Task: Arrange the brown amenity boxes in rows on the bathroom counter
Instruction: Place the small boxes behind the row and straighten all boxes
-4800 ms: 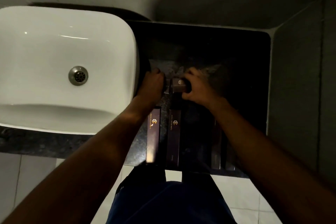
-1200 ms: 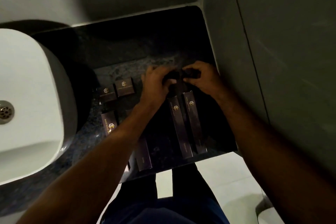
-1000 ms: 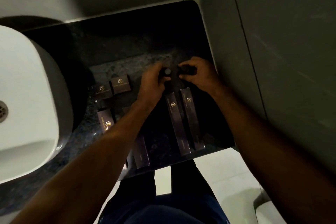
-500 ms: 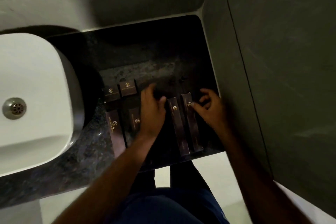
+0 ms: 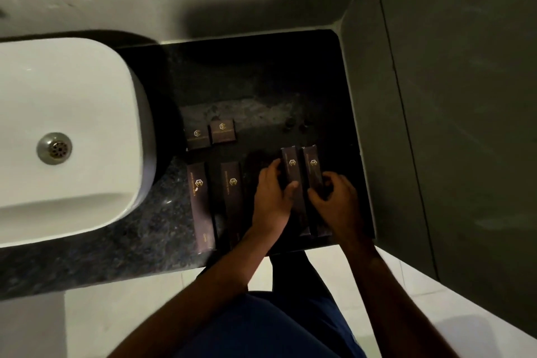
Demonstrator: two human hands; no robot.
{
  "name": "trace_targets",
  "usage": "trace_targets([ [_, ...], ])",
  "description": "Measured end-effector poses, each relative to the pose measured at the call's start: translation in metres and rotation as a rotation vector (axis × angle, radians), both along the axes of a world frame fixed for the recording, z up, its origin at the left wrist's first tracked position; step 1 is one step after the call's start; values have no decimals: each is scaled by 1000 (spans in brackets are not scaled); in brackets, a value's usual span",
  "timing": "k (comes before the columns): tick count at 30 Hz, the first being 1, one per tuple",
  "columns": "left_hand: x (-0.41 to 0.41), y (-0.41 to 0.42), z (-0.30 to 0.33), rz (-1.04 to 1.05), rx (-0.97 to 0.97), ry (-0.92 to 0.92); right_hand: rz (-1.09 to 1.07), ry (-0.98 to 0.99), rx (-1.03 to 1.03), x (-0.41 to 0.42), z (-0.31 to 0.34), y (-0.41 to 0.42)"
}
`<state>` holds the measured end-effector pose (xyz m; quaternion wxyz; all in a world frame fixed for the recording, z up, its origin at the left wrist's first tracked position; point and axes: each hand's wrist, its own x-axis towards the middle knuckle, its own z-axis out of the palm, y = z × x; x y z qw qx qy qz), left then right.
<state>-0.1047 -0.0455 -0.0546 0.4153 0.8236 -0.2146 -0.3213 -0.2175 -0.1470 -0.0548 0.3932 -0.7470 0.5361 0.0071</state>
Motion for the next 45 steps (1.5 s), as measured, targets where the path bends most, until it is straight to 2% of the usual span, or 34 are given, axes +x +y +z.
trace_targets([
  [2,5,16,7,51,-15,28,-53,-63,-106,-1,9,8],
  [4,19,51,14,149,-8,-17,-36,-164,-199,8,18,27],
  [7,43,117,14,384,109,-226,156,-190,-146,42,18,73],
  [9,52,144,10,498,210,-227,288,-96,-65,68,11,105],
  [12,55,146,6,472,273,-98,346,85,-42,92,0,130],
  [14,58,142,2,415,289,-43,330,120,-42,98,-6,134],
  [19,58,137,0,295,318,-34,351,68,-56,93,-12,129],
  [21,65,133,6,352,346,-2,305,38,-24,93,-8,122],
  [23,82,123,15,402,277,-54,187,-37,-18,103,-1,105],
  [25,108,107,22,275,171,-203,176,-109,-138,124,2,77],
  [27,139,85,26,57,184,-306,300,-107,-220,153,3,47],
  [33,205,40,20,-328,493,-316,800,25,-100,220,-3,-3],
  [38,211,36,15,-379,498,-392,836,-11,-187,218,-16,-11],
  [45,207,38,9,-378,483,-453,806,-55,-154,211,-22,-9],
])
